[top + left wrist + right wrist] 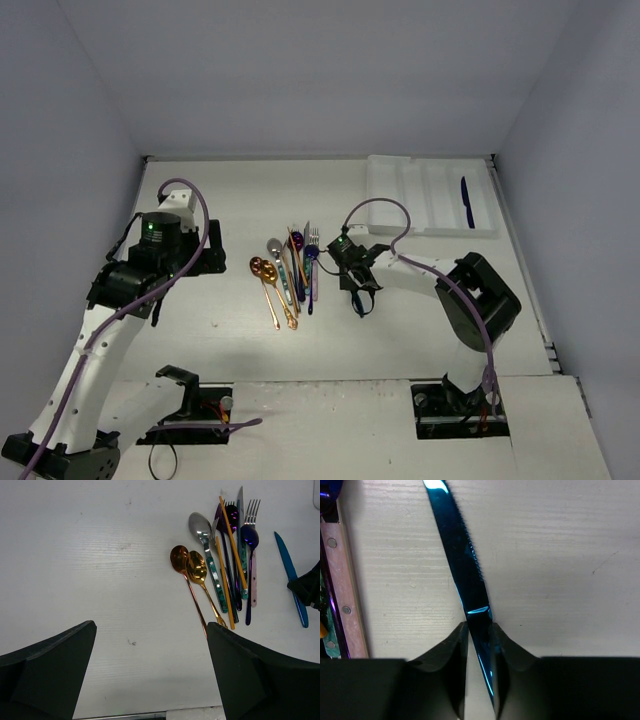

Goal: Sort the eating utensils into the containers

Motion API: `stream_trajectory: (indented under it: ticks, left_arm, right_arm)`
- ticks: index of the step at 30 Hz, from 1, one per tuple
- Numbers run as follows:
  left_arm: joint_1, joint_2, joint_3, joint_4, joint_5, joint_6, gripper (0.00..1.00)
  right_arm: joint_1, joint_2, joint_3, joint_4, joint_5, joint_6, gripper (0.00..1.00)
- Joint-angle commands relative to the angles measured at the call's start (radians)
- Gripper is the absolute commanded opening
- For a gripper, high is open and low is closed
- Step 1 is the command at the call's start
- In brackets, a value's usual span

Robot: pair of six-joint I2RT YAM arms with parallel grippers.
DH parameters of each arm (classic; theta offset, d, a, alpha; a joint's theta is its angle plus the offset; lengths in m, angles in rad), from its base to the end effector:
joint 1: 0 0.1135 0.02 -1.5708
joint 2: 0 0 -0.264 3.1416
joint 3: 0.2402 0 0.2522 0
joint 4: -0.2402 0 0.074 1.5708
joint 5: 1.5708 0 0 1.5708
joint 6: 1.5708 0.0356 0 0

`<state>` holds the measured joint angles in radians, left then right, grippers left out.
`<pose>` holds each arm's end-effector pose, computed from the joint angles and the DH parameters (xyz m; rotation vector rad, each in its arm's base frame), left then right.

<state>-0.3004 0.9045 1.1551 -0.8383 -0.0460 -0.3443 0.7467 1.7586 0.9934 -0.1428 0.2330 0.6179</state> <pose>0.1633 -0.0489 0.3792 -0.0745 2.1742 -0.3215 0.2657 0.2347 0.1608 -0.0596 2.4696 0.3114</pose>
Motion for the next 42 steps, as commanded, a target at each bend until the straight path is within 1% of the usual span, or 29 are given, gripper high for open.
stream_trajectory:
  ticks: [1, 6, 10, 15, 17, 19, 22, 24, 25, 27, 29, 32, 34, 40, 41, 42]
  left_arm:
    - [-0.006, 0.010, 0.054, 0.019, -0.011, 0.006, 0.91]
    - [-0.006, 0.011, 0.060, 0.018, -0.012, 0.003, 0.91]
    - [-0.006, 0.007, 0.064, 0.018, -0.012, 0.004, 0.91]
    - [-0.005, 0.003, 0.066, 0.018, -0.012, -0.001, 0.91]
    - [-0.006, 0.000, 0.065, 0.019, -0.012, -0.002, 0.91]
    - [-0.005, -0.003, 0.063, 0.019, -0.014, -0.002, 0.91]
    - [-0.005, -0.008, 0.056, 0.018, -0.010, -0.005, 0.91]
    - [-0.005, -0.012, 0.054, 0.019, -0.009, -0.010, 0.91]
    - [-0.005, -0.013, 0.051, 0.018, -0.008, -0.012, 0.91]
    - [-0.005, -0.013, 0.051, 0.018, -0.005, -0.016, 0.91]
    - [-0.005, -0.012, 0.051, 0.018, -0.006, -0.018, 0.91]
    - [-0.005, -0.010, 0.052, 0.016, -0.009, -0.018, 0.91]
    - [-0.005, -0.009, 0.049, 0.017, -0.009, -0.022, 0.91]
    - [-0.005, 0.002, 0.038, 0.016, 0.002, -0.042, 0.91]
    - [-0.005, 0.004, 0.035, 0.016, 0.005, -0.046, 0.91]
    - [-0.005, 0.004, 0.028, 0.017, 0.006, -0.054, 0.91]
  right_arm:
    - [0.000, 0.033, -0.007, -0.143, -0.003, -0.049, 0.00]
    - [-0.022, -0.002, 0.093, -0.151, 0.019, -0.158, 0.00]
    - [-0.107, -0.077, 0.197, -0.161, 0.044, -0.264, 0.00]
    - [-0.271, -0.160, 0.315, -0.176, 0.054, -0.421, 0.00]
    - [-0.394, -0.164, 0.372, -0.176, 0.055, -0.484, 0.00]
    - [-0.481, -0.150, 0.432, -0.175, 0.047, -0.555, 0.00]
    - [-0.645, -0.064, 0.533, -0.169, 0.019, -0.636, 0.00]
    - [-0.703, 0.002, 0.622, -0.159, 0.016, -0.710, 0.00]
    - [-0.733, 0.061, 0.664, -0.150, 0.013, -0.730, 0.00]
    - [-0.800, 0.129, 0.728, -0.135, -0.012, -0.754, 0.00]
    - [-0.852, 0.232, 0.820, -0.114, -0.048, -0.770, 0.00]
    - [-0.868, 0.378, 0.911, -0.090, -0.057, -0.810, 0.00]
    - [-0.882, 0.438, 0.962, -0.083, -0.057, -0.813, 0.00]
    - [-0.915, 0.569, 0.996, -0.044, -0.086, -0.799, 0.00]
    - [-0.915, 0.575, 0.998, -0.044, -0.091, -0.800, 0.01]
    - [-0.915, 0.578, 0.998, -0.043, -0.100, -0.797, 0.06]
